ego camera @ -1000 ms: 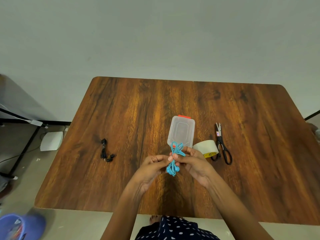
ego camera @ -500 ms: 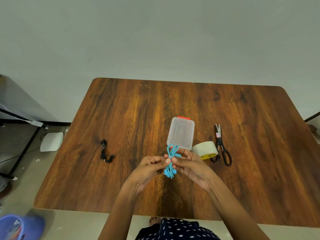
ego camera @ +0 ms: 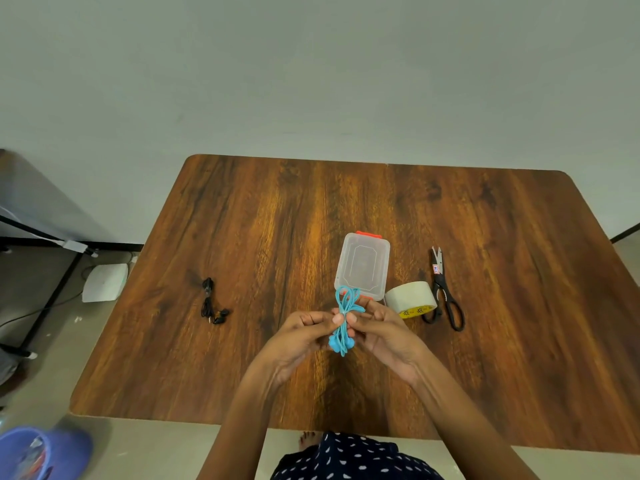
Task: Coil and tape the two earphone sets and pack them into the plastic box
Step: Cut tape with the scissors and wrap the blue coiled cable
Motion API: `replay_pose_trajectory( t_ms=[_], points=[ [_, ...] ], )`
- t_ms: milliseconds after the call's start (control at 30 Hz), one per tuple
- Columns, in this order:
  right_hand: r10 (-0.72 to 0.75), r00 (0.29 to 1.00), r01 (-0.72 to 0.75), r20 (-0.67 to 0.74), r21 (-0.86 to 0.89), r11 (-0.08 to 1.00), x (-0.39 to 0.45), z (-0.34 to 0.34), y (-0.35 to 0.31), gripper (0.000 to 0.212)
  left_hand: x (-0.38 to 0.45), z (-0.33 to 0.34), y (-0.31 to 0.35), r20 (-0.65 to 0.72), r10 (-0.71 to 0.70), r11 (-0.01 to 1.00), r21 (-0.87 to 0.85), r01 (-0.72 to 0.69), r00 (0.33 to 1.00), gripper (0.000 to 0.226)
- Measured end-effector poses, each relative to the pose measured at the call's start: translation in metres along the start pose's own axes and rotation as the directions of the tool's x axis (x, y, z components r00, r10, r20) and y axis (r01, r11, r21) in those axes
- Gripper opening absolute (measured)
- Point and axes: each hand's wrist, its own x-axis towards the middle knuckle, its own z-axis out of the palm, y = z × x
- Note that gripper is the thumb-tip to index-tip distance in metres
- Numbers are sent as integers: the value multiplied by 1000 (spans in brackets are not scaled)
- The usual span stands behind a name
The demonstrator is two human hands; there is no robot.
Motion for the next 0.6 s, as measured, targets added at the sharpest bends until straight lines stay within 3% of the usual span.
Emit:
replay_pose_trajectory(
  t_ms=[333,600],
  points=[
    [-2,1000,2,6,43,999,5,-3,4,53,2,-3,2,-4,12,999,48,-12,1000,43],
    [-2,999,2,48,4,1000,4,0,-4,39,3,3,-1,42,43,998,34,-44,998,38]
  ],
)
